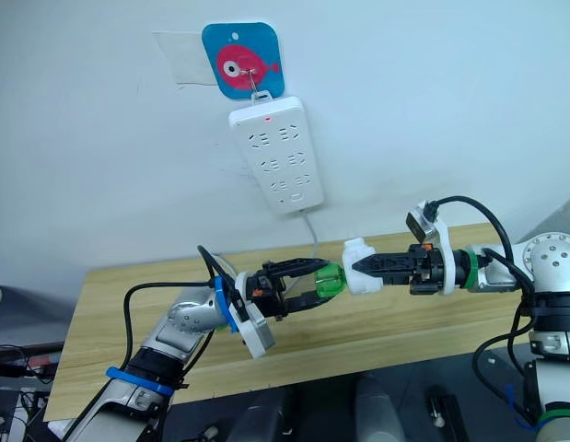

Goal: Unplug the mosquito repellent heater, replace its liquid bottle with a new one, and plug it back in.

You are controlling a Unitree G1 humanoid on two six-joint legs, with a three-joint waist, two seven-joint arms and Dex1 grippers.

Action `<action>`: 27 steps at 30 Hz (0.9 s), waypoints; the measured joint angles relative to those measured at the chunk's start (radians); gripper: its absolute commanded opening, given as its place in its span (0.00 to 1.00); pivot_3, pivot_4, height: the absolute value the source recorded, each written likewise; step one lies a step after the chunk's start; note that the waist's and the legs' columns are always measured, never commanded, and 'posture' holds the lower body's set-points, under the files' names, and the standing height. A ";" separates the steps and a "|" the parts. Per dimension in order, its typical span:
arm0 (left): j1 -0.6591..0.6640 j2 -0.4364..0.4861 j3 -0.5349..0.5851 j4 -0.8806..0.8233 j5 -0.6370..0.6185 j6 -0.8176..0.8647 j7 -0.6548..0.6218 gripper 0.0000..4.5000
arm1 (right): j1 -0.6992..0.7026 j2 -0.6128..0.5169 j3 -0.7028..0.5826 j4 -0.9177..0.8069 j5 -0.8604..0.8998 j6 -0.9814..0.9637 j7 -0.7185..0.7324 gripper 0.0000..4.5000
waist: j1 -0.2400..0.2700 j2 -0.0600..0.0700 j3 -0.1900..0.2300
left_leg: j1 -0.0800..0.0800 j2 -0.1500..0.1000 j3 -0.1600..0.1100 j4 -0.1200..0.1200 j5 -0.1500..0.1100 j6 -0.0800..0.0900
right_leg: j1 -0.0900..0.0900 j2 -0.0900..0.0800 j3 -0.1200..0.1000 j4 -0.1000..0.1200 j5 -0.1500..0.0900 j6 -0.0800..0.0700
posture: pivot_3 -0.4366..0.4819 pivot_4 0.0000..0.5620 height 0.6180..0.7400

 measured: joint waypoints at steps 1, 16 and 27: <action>-0.003 0.003 -0.005 0.002 0.000 0.000 0.006 0.50 | 0.000 -0.001 0.000 0.000 0.002 0.000 -0.003 0.66 | 0.000 0.000 0.000 | 0.000 0.000 0.000 0.000 0.000 0.000 | 0.000 0.000 0.000 0.000 0.000 0.000 | 0.34 0.48 1.00; 0.026 0.143 -0.010 -0.435 -1.548 1.834 -0.057 0.50 | -0.001 -0.064 0.027 -0.044 0.023 -0.028 0.041 0.66 | -0.038 0.000 0.001 | -0.002 0.002 -0.003 0.001 0.000 0.001 | -0.002 0.005 -0.002 0.002 0.000 0.000 | 0.35 0.51 1.00; 0.007 0.143 0.121 -0.242 -1.887 2.249 0.084 0.50 | 0.018 -0.068 0.058 -0.050 0.017 -0.026 0.044 0.66 | -0.042 0.000 0.001 | 0.000 0.002 -0.001 0.001 0.000 0.001 | -0.002 0.004 0.000 0.002 0.000 0.000 | 0.34 0.49 1.00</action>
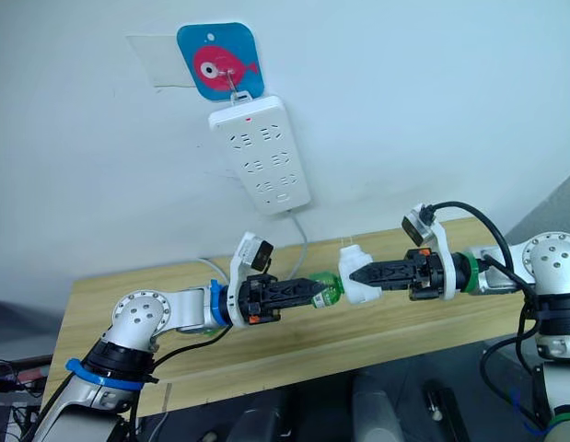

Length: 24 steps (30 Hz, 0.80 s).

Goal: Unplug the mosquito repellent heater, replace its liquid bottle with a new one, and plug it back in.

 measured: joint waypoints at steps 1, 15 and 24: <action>0.008 0.005 0.019 0.004 0.002 0.004 0.008 0.50 | 0.002 -0.012 -0.004 0.008 -0.003 0.002 0.002 0.66 | 0.000 0.000 0.000 | 0.000 0.000 0.000 0.000 0.000 0.000 | 0.000 0.000 0.000 0.000 0.000 0.000 | 0.34 0.49 1.00; 0.068 0.019 0.170 -0.028 0.053 0.063 0.010 0.50 | 0.055 -0.170 -0.020 0.027 -0.368 -0.121 0.076 0.66 | 0.006 0.000 0.000 | 0.000 -0.001 0.002 -0.001 0.000 0.000 | -0.001 -0.002 0.001 -0.001 0.000 0.000 | 0.36 0.47 1.00; 0.113 0.002 0.159 -0.181 0.159 0.061 -0.061 0.50 | 0.016 -0.177 0.407 0.245 -1.120 -0.619 0.239 0.66 | 0.006 0.000 0.000 | 0.000 -0.001 0.006 -0.001 0.003 -0.005 | -0.002 -0.002 0.004 0.000 0.000 0.000 | 0.40 0.50 1.00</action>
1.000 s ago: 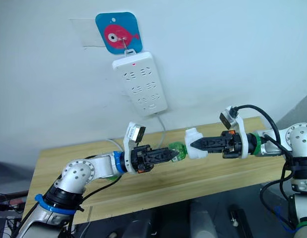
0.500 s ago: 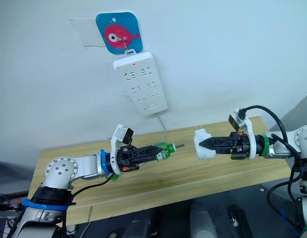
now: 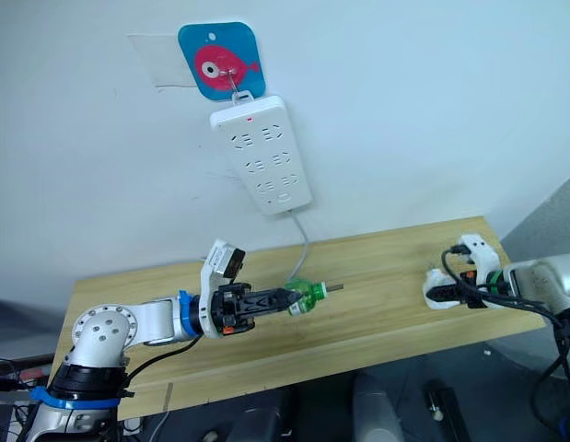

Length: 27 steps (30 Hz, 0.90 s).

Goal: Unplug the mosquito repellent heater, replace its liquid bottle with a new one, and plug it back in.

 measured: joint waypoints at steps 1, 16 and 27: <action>0.003 0.001 0.002 -0.007 0.001 0.000 -0.003 0.50 | -0.019 0.007 0.029 0.056 -0.068 -0.056 0.033 0.66 | 0.001 0.000 0.000 | 0.000 0.000 0.000 0.000 0.000 0.000 | 0.000 0.000 0.000 0.000 0.000 0.000 | 0.41 0.51 1.00; 0.084 0.004 0.017 -0.063 0.045 -0.001 -0.037 0.50 | -0.241 0.239 0.006 0.550 -0.446 -0.271 0.169 0.66 | 0.024 -0.002 0.003 | 0.000 0.001 -0.002 0.000 -0.001 0.001 | 0.001 0.000 -0.001 0.000 0.000 -0.001 | 0.46 0.56 1.00; 0.096 0.014 0.022 -0.064 0.064 -0.001 -0.050 0.50 | -0.273 0.264 -0.062 0.632 -0.527 -0.239 0.180 0.96 | 0.034 -0.002 0.003 | 0.000 0.000 -0.002 0.000 0.000 0.000 | 0.001 0.000 -0.001 0.000 0.000 -0.001 | 0.44 0.54 1.00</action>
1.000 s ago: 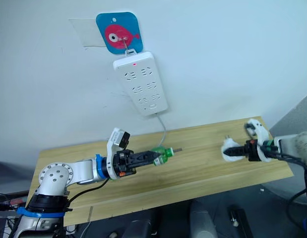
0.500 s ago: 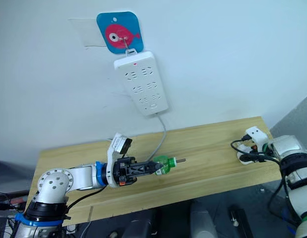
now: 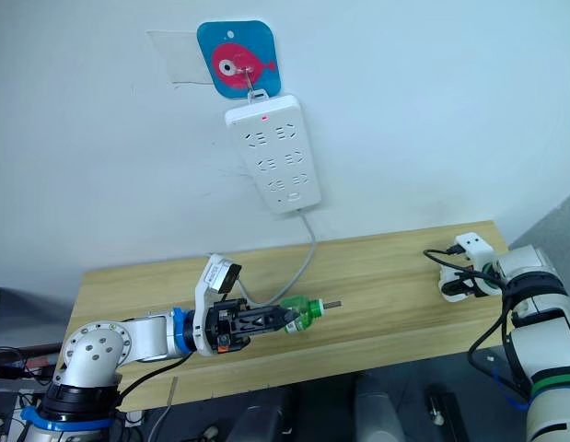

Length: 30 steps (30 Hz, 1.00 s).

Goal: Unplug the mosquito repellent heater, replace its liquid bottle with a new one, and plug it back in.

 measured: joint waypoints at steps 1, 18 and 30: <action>-0.001 -0.001 0.000 0.000 0.006 0.000 -0.006 0.50 | 0.000 0.000 -0.008 0.003 -0.003 0.011 0.002 0.99 | 0.000 0.000 0.000 | 0.000 0.000 0.000 0.000 0.000 0.000 | 0.000 0.000 0.000 0.000 0.000 0.000 | 0.44 0.54 1.00; 0.000 -0.015 -0.036 -0.057 0.274 -0.194 -0.122 0.50 | 0.408 -0.179 -0.455 -0.994 0.252 0.665 0.111 0.99 | -0.016 0.002 0.001 | 0.000 0.003 0.001 -0.001 -0.001 -0.002 | 0.000 0.001 0.000 -0.002 0.000 0.000 | 0.31 0.48 1.00; 0.021 -0.153 -0.206 -0.172 0.807 -0.787 -0.160 0.50 | 0.621 0.647 -1.013 -1.676 0.847 0.888 -0.487 0.99 | -0.012 0.004 -0.001 | 0.002 0.012 0.002 0.000 -0.003 -0.003 | 0.001 0.005 -0.001 -0.002 0.004 -0.006 | 0.33 0.46 1.00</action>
